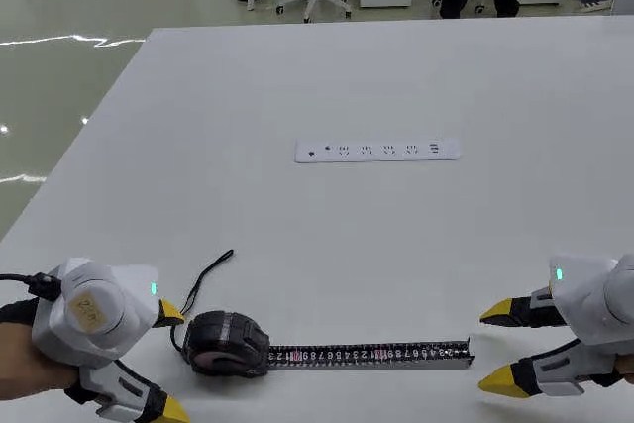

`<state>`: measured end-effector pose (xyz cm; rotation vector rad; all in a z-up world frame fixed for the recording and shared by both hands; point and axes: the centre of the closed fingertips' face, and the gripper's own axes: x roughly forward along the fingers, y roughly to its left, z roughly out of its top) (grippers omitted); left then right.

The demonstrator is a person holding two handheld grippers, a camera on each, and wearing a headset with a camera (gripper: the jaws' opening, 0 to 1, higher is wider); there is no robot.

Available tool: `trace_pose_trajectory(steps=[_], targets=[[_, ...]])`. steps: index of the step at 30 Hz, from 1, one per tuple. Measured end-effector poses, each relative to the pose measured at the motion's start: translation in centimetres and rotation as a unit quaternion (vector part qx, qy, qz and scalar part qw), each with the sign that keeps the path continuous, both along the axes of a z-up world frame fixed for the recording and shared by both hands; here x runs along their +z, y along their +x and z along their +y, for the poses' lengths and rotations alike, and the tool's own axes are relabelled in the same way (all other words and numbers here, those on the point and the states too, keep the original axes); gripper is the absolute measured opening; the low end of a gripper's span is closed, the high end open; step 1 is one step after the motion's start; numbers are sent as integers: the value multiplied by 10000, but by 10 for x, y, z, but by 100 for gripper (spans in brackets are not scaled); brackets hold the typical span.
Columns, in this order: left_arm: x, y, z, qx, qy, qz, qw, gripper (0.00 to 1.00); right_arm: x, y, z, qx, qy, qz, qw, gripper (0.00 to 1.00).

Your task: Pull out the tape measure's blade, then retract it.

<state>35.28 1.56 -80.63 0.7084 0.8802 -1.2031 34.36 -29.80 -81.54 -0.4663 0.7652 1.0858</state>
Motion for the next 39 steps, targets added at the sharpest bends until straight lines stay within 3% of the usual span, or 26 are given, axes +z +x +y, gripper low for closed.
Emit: trace_pose_trajectory(steps=[7, 10, 15, 27, 39], targets=[[5, -8, 2, 439, -234, -18, 9988, 72, 8, -8, -1, -446, 41, 20, 9990, 59], [9, -15, 2, 575, -340, 39, 9978, 74, 12, -11, -2, -558, 54, -23, 9984, 61], [14, -19, 2, 802, -485, -16, 9956, 78, 17, -15, -1, -669, 35, -75, 9977, 66], [30, -30, -3, 1438, -910, -253, 9851, 89, 39, -27, 3, -1090, 171, -273, 9935, 76], [45, -37, -8, 1759, -1144, -494, 9765, 96, 54, -38, 4, -1403, 226, -455, 9888, 83]])
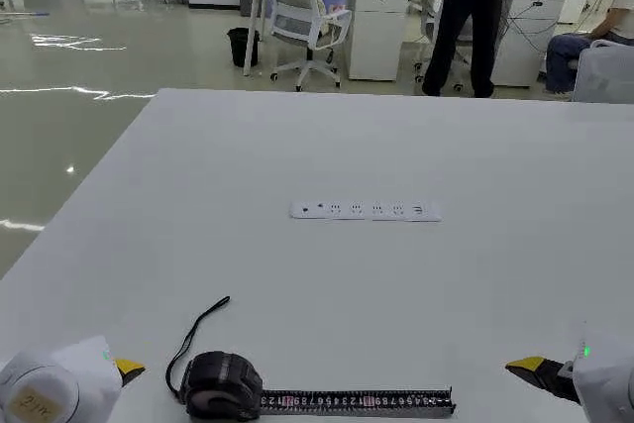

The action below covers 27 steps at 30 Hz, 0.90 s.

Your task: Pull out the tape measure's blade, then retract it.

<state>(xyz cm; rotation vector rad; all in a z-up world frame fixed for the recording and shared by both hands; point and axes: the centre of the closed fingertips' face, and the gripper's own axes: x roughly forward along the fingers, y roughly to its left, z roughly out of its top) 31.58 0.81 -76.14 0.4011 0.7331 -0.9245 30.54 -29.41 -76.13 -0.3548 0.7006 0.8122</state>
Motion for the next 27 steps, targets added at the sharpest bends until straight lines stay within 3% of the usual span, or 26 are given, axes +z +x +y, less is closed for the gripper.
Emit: trace_pose_trajectory(steps=[12, 27], targets=[[14, -5, -6, 301, -170, -185, 9992, 99, 7, -10, 1, -316, 63, -72, 9995, 89], [27, -10, -13, 582, -327, -389, 9970, 99, 20, -19, 15, -757, 386, -203, 9962, 91]])
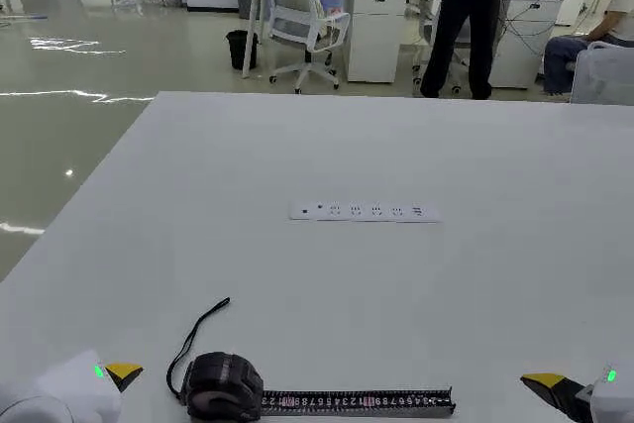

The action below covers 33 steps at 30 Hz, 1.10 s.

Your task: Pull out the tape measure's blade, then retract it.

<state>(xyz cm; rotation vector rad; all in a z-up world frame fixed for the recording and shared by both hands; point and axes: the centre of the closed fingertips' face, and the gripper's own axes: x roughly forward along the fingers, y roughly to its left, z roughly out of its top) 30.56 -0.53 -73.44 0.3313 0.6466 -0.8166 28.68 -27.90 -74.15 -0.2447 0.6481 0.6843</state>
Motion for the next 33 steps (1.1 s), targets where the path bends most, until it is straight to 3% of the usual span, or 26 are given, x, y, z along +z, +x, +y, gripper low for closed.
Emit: trace_pose_trajectory(steps=[13, 33], targets=[[12, -5, 5, 253, -311, -70, 9992, 99, 10, -7, 6, -76, 73, -114, 9999, 91], [17, -7, -2, 373, -404, -118, 9984, 99, 13, -10, 4, -176, 155, -104, 9997, 91]])
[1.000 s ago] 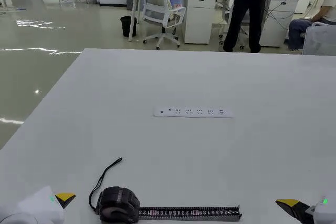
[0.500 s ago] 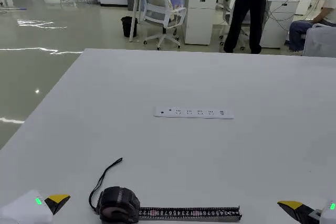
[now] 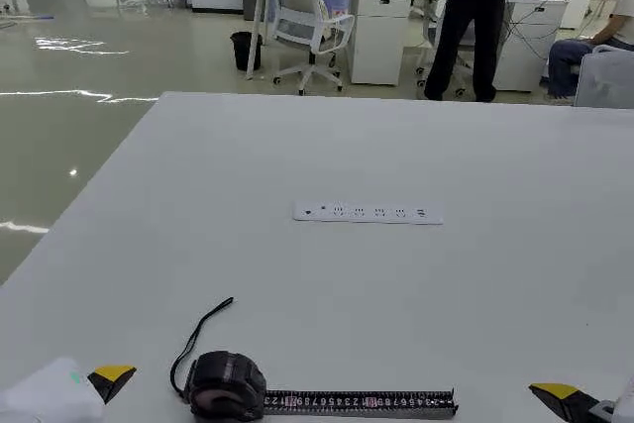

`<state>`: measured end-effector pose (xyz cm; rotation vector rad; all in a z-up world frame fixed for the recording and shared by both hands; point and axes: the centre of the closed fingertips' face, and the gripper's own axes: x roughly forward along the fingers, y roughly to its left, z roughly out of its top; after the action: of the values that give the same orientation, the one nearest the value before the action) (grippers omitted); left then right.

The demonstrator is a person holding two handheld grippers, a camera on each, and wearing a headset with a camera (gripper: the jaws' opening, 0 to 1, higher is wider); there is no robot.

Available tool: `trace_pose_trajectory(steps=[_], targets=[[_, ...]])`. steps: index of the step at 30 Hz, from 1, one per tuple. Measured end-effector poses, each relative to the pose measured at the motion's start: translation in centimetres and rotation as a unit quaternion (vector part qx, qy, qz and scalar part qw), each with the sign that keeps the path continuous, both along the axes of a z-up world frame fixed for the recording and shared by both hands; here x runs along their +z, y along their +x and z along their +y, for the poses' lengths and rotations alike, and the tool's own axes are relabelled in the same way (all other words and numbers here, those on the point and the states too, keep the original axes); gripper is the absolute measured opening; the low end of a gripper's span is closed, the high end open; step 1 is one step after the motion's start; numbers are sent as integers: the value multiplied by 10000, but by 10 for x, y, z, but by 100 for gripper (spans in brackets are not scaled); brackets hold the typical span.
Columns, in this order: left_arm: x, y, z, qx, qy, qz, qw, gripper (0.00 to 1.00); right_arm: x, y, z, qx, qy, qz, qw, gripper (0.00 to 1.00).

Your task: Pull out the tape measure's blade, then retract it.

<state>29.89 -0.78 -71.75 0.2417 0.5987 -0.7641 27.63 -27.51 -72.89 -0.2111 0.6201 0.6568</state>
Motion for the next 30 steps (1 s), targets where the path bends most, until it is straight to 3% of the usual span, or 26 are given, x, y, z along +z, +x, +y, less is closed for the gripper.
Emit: trace_pose_trajectory(steps=[9, 20, 26, 30], targets=[[-6, 0, -7, 191, 2, 33, 9998, 98, -2, -2, -1, 114, 37, -3, 9999, 89], [-13, 7, -3, 978, -134, 125, 9950, 94, -7, 3, -6, 505, -56, -104, 9987, 82], [-18, 11, 0, 1251, 47, 251, 9918, 91, -10, 7, -8, 810, -149, -152, 9965, 76], [-17, 19, -1, 1406, 101, 214, 9898, 91, -15, 11, -10, 1016, -230, -173, 9944, 72]])
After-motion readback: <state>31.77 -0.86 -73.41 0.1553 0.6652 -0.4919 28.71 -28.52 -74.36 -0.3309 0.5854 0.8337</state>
